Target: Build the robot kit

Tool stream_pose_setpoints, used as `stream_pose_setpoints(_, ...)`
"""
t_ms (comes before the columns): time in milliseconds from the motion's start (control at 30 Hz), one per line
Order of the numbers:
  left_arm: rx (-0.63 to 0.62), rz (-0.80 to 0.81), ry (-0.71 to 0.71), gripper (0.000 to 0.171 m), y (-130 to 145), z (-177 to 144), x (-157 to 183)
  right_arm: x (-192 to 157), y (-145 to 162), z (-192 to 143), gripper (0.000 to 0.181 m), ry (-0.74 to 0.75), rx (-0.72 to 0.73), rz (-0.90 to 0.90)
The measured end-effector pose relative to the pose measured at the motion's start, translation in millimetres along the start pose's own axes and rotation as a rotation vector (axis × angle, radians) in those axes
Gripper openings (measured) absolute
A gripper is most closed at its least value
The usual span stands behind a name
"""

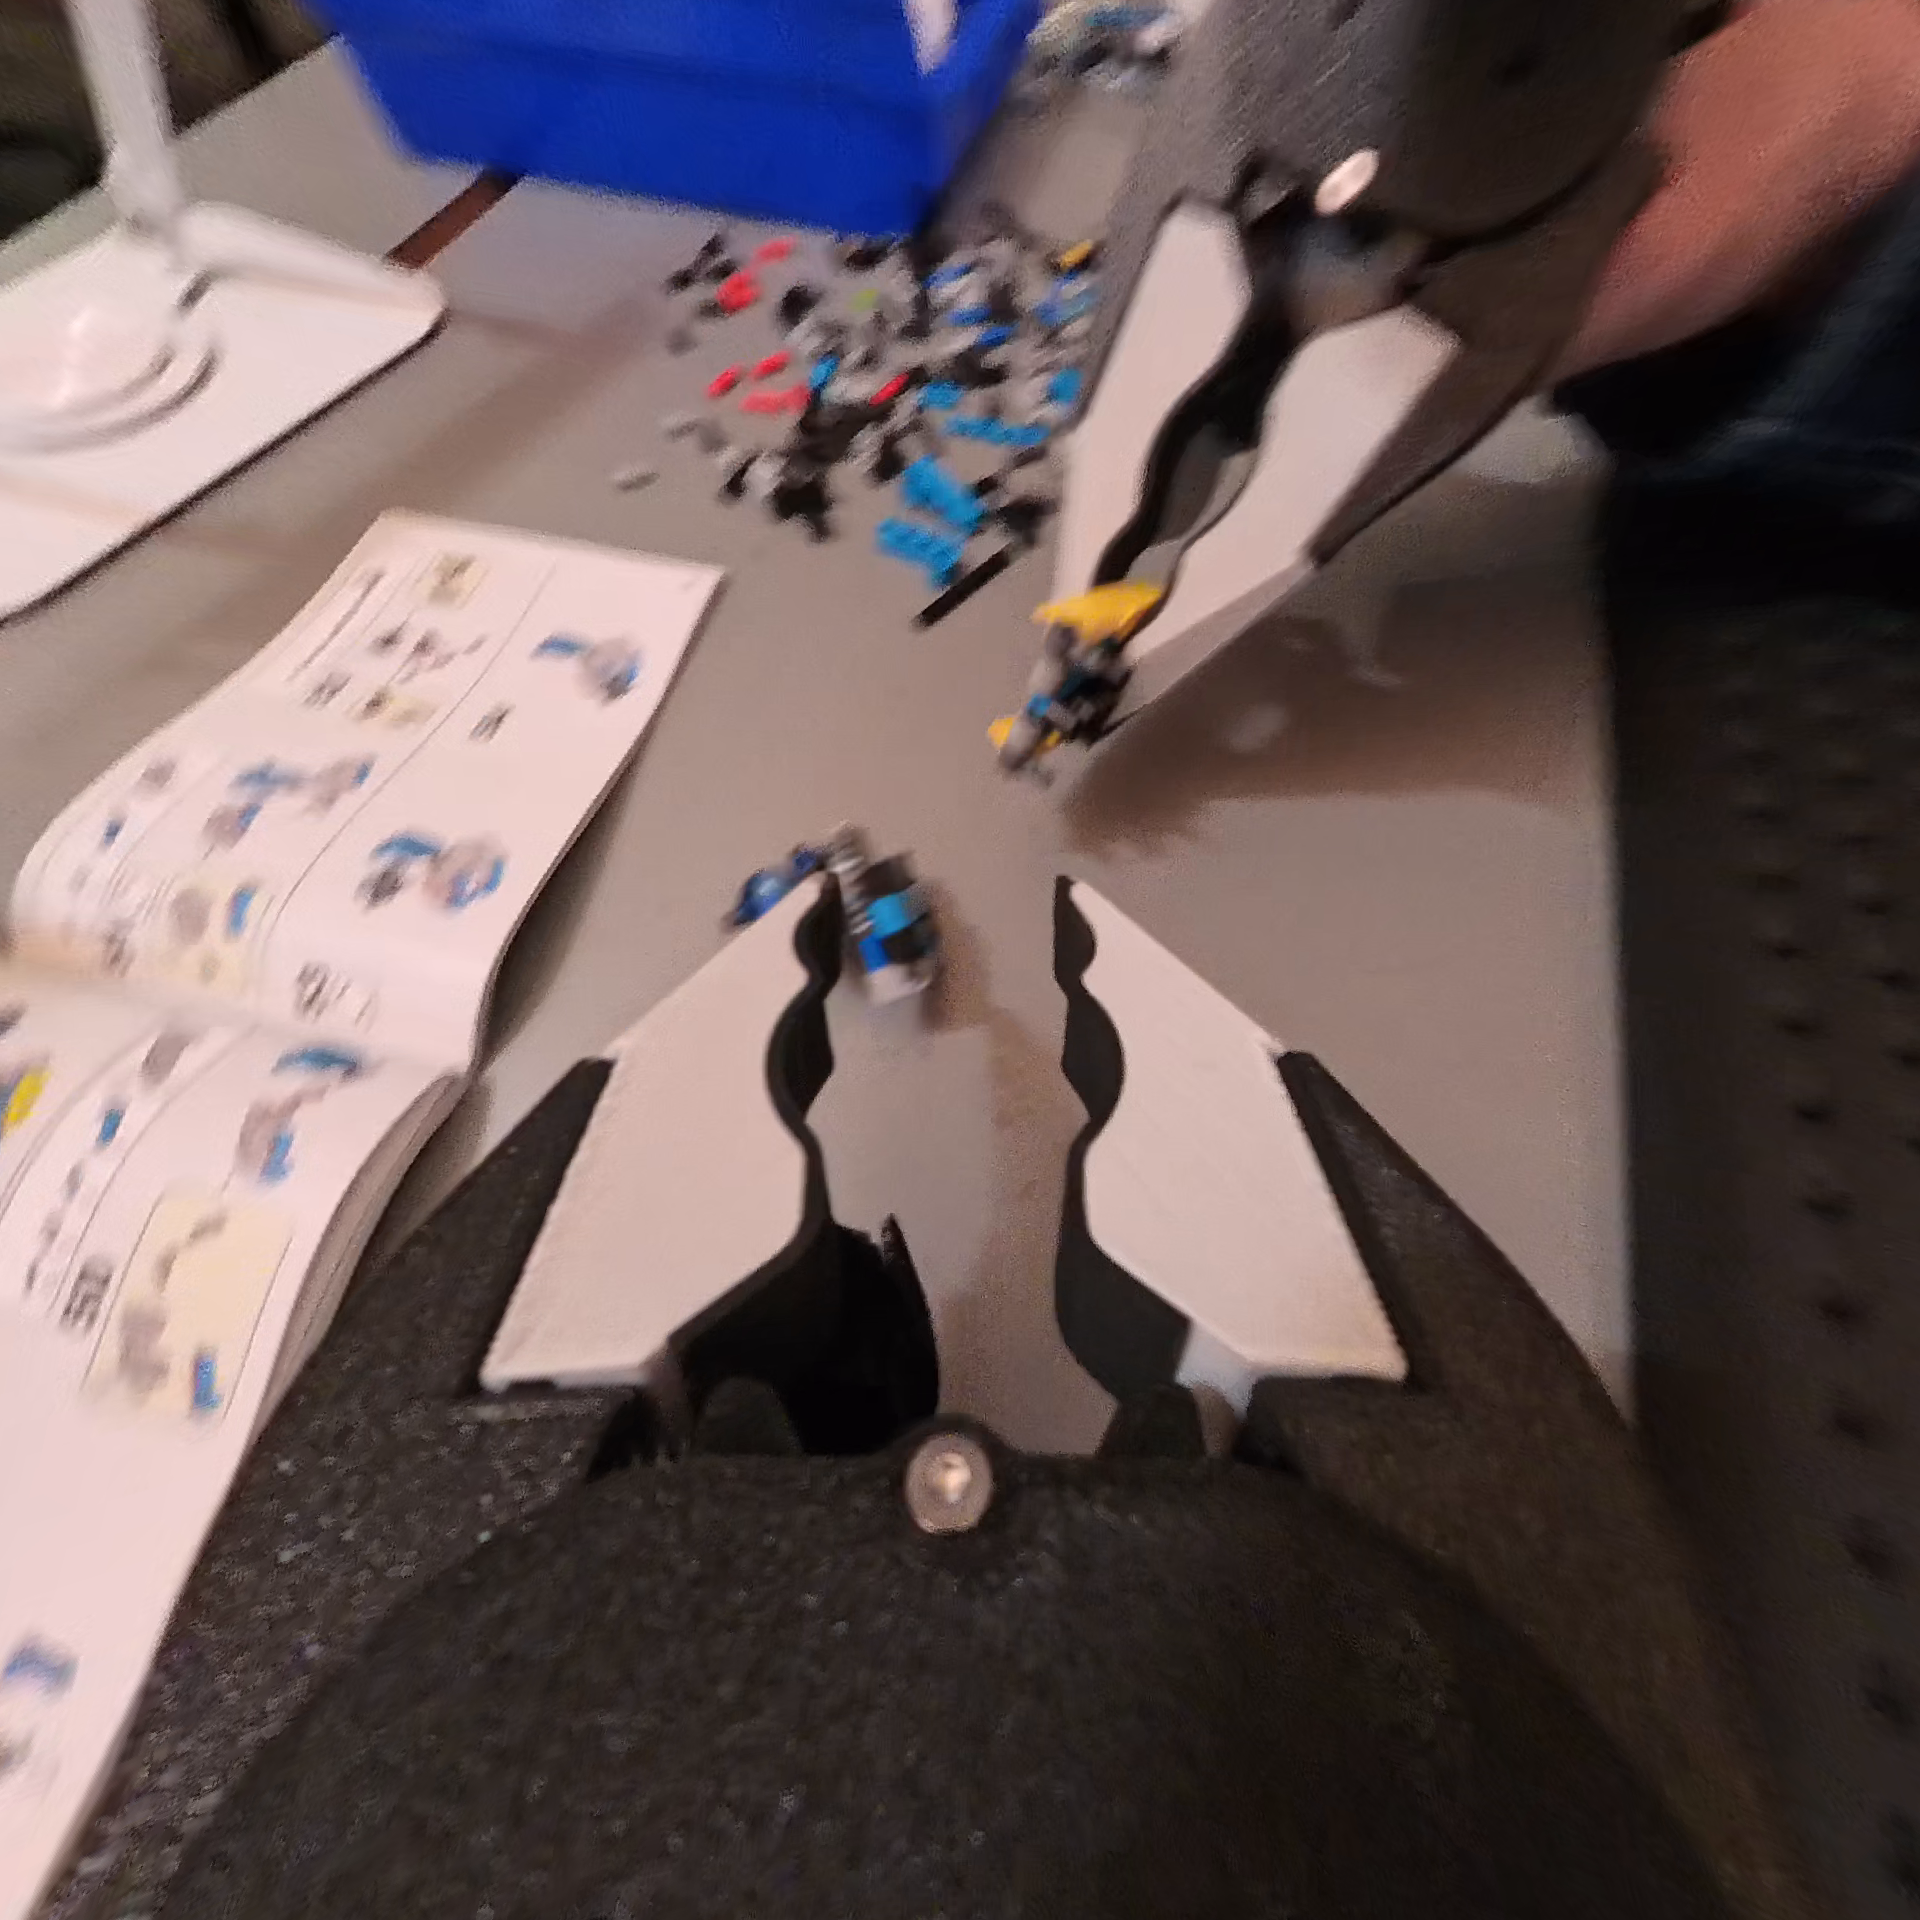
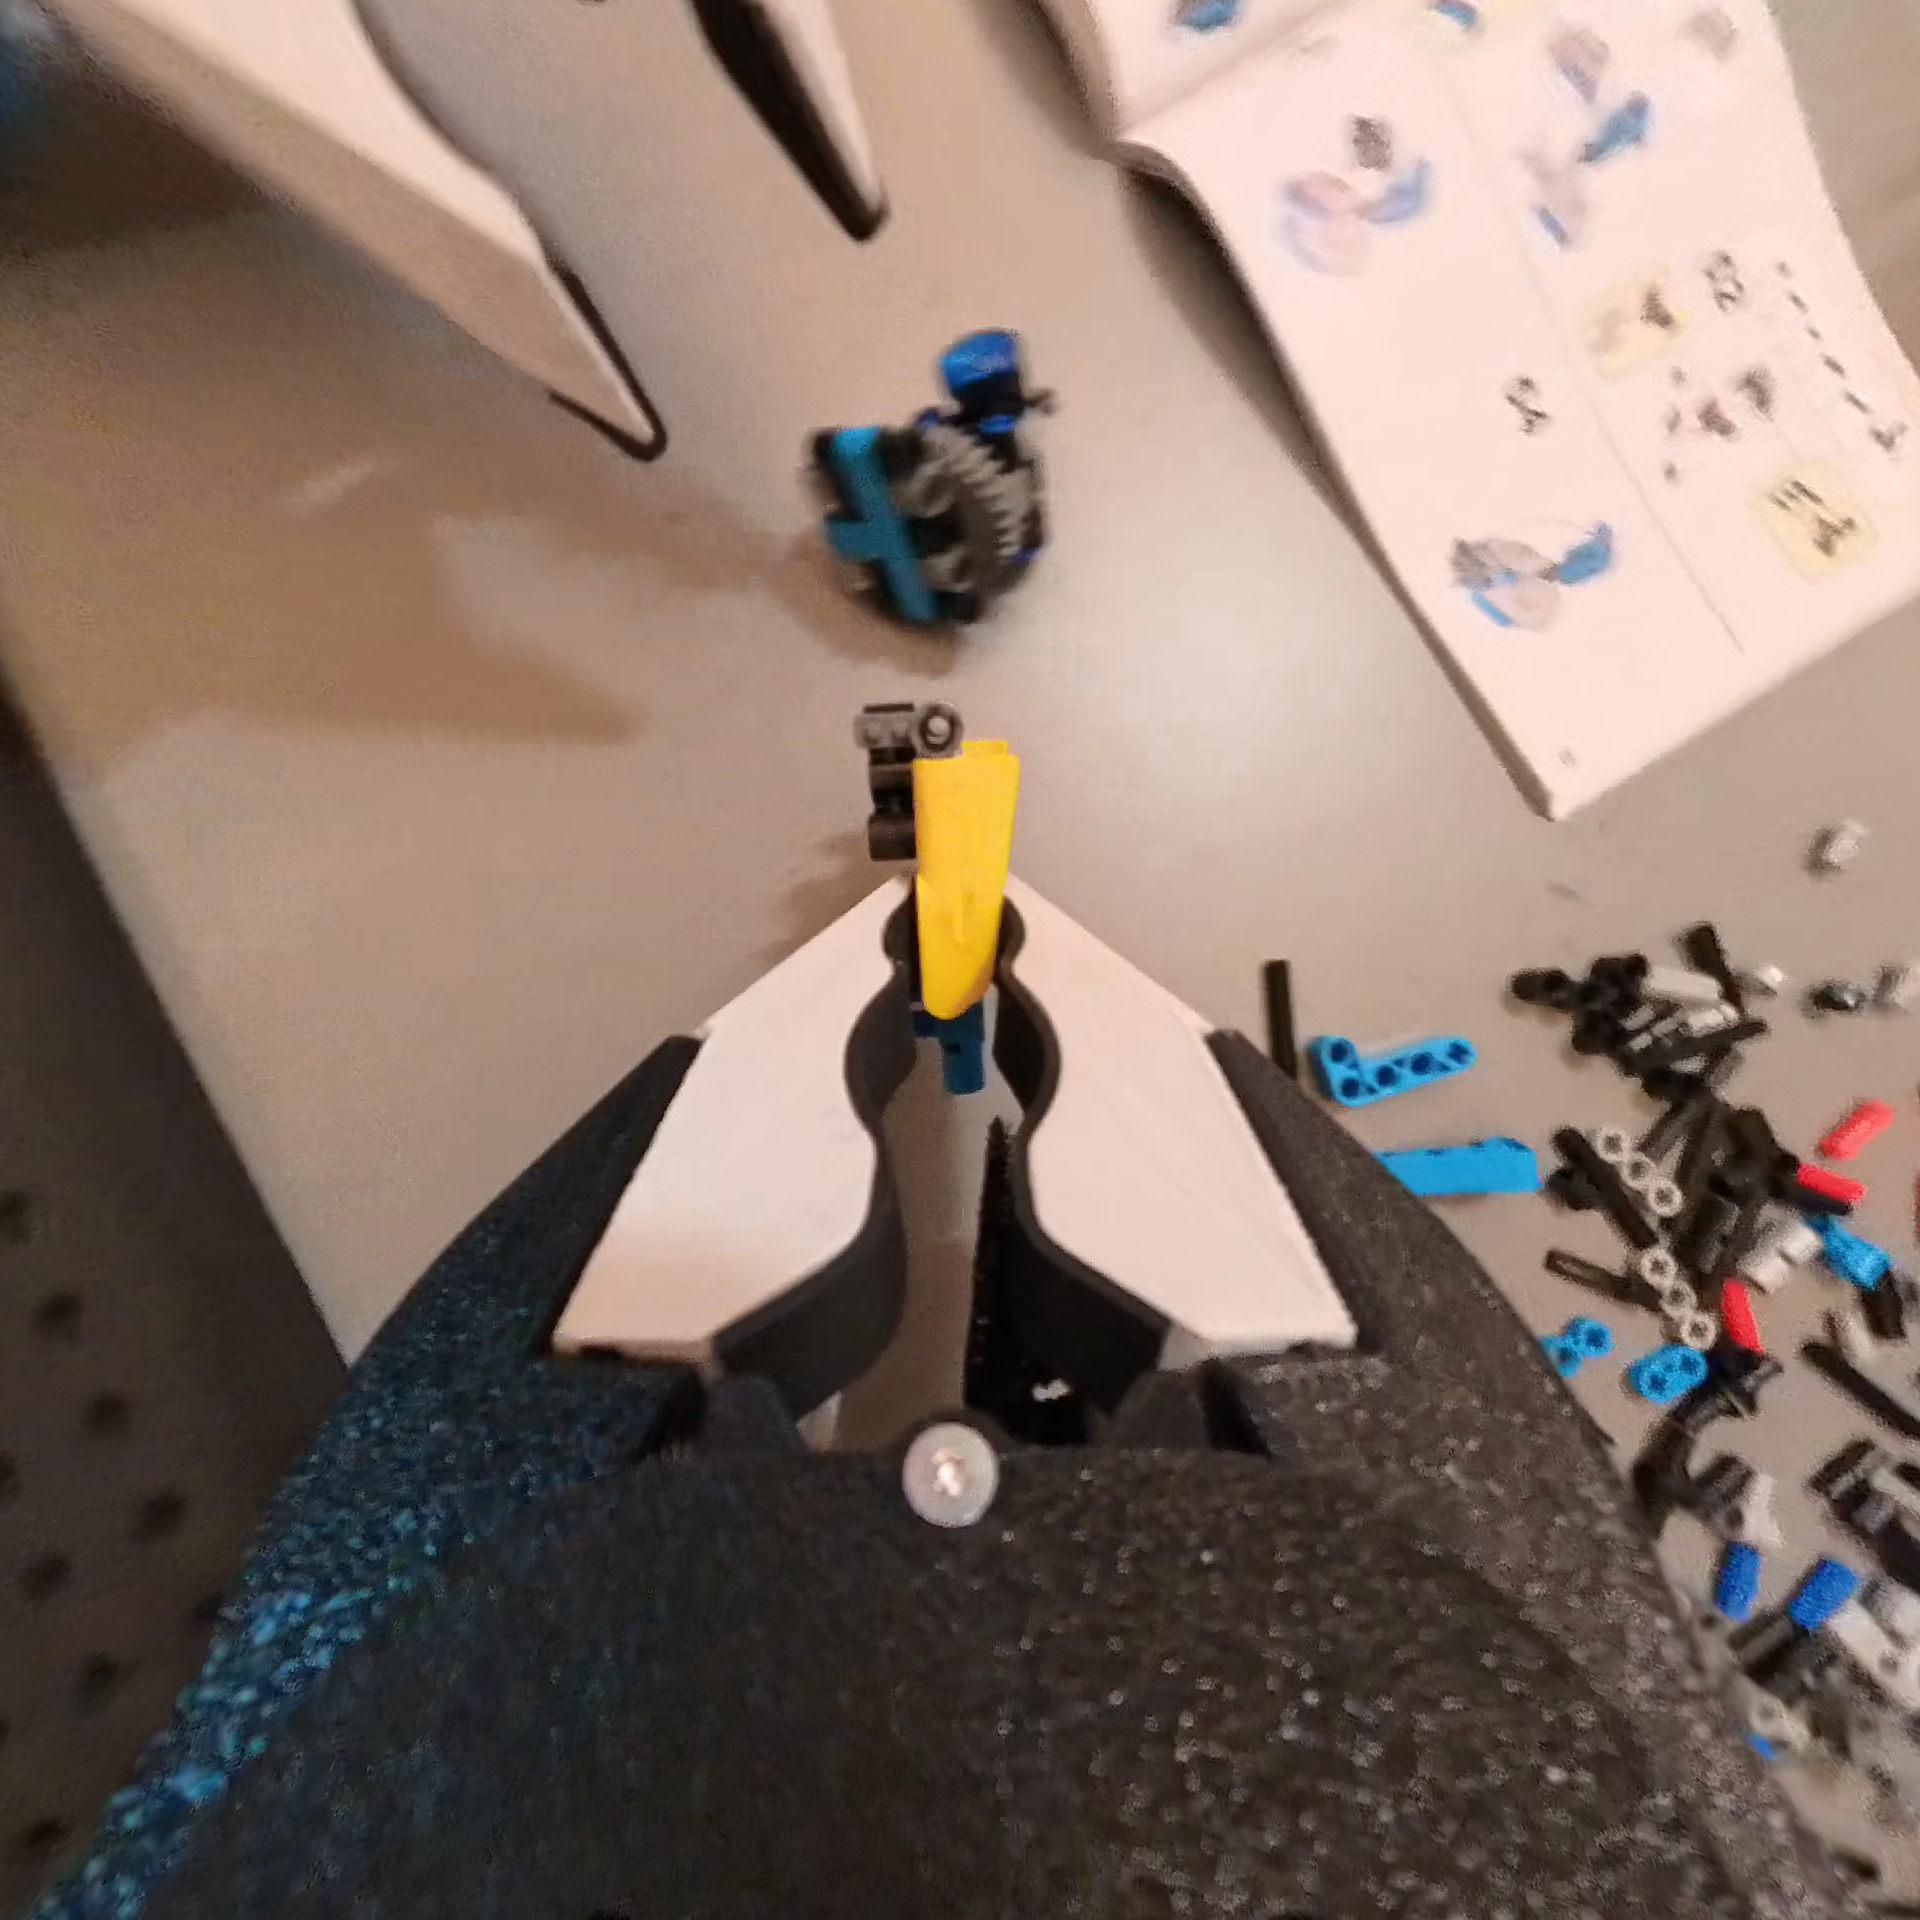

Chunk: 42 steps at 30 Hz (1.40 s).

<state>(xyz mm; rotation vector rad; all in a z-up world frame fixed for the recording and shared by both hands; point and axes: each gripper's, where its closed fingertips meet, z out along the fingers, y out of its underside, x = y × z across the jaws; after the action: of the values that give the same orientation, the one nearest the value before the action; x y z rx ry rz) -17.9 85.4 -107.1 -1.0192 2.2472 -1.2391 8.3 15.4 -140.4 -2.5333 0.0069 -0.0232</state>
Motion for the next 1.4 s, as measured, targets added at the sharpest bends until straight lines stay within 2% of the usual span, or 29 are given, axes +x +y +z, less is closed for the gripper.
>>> stream_pose_setpoints(33, -0.038, -0.022, -0.062, 0.043, 8.7, 3.7, -9.6, 7.4, -3.7, 1.8, 0.008, 0.034, -0.01, 0.038)
stream_pose_setpoints(100, -0.083, -0.008, -0.066, 0.051, 18.0, 12.5, -5.6, 7.4, -5.6, 9.0, 0.008, 0.03, -0.077, 0.097)
stream_pose_setpoints(200, -0.131, 0.036, -0.071, 0.03, 26.1, 26.1, 2.0, 11.1, 1.7, 20.1, 0.008, 0.078, -0.209, 0.125)
stream_pose_setpoints(267, -0.139, 0.077, -0.12, 0.015, 27.6, 31.3, -0.1, 12.3, 2.1, 25.3, 0.008, 0.079, -0.23, 0.18)
stream_pose_setpoints(400, -0.088, 0.11, -0.164, 0.015, 13.6, 31.2, -1.7, 12.0, 0.3, 27.3, 0.009, 0.058, -0.217, 0.246)
stream_pose_setpoints(567, -0.079, 0.136, -0.165, 0.01, 9.4, 24.7, -1.1, 12.7, -5.8, 26.9, 0.016, 0.074, -0.164, 0.196)
stream_pose_setpoints(733, -0.094, 0.142, -0.089, 0.009, 12.9, 21.1, 8.9, 10.8, -19.2, 23.8, 0.023, 0.062, -0.05, 0.169)
stream_pose_setpoints(900, -0.096, 0.09, -0.078, 0.009, 14.7, 19.5, 8.6, 13.9, -23.5, 27.4, 0.028, 0.06, 0.001, 0.184)
stream_pose_setpoints(1033, -0.088, 0.07, -0.071, 0.01, 16.3, 18.5, 9.6, 13.7, -37.8, 27.3, 0.024, 0.055, 0.093, 0.179)
stream_pose_setpoints(1133, -0.097, 0.047, -0.078, 0.009, 21.8, 16.7, 7.8, 11.9, -39.9, 29.6, 0.015, 0.037, 0.112, 0.162)
stream_pose_setpoints(1267, -0.103, 0.016, -0.158, 0.021, 24.7, 12.3, -1.4, 12.9, -46.3, 26.3, 0.014, 0.032, 0.168, 0.171)
stream_pose_setpoints(1333, -0.096, -0.04, -0.187, 0.032, 25.7, 8.9, -1.7, 13.5, -51.2, 24.5, 0.014, 0.028, 0.202, 0.182)
stream_pose_setpoints(1400, -0.069, -0.111, -0.229, 0.033, 24.9, 4.8, -2.9, 14.0, -53.2, 24.6, 0.014, 0.012, 0.222, 0.207)
